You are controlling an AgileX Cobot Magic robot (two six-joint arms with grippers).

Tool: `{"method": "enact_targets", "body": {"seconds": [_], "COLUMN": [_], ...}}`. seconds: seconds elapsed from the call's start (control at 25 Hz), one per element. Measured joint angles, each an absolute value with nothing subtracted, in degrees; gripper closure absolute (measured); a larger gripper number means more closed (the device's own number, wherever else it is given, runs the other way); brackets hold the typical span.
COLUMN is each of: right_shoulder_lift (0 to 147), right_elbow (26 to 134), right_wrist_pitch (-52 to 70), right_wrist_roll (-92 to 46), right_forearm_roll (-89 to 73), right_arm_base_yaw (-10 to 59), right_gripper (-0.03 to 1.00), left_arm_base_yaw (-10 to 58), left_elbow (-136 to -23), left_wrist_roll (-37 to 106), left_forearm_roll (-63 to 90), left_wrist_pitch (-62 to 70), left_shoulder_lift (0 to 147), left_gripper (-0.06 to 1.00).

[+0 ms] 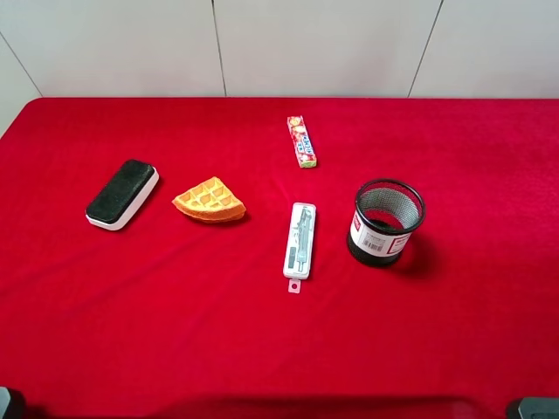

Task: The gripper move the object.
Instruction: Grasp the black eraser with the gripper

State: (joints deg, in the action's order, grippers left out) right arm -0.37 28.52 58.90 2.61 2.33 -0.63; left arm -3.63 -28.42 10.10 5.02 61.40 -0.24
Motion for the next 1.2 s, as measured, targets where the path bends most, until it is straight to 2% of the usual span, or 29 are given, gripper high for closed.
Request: {"method": "enact_targets", "body": {"seconds": [0.88,1.2], "right_shoulder_lift": [-0.37,-0.37], "right_elbow": [28.52,28.52], "right_wrist_pitch": [58.9,58.9], "right_wrist_roll": [2.61,2.61], "right_forearm_roll": [2.33,2.33], "right_arm_base_yaw": [-0.63,-0.63], "right_gripper": [0.27,0.27], "left_arm_base_yaw": [-3.63,-3.63], "left_elbow": [-28.8,-34.23], "left_wrist_roll": [10.05,9.88], "left_forearm_roll": [4.91,4.91], "left_wrist_pitch": [61.14,60.75], "left_shoulder_lift": [0.09,12.27], "left_gripper": [-0.02,-0.02]}}
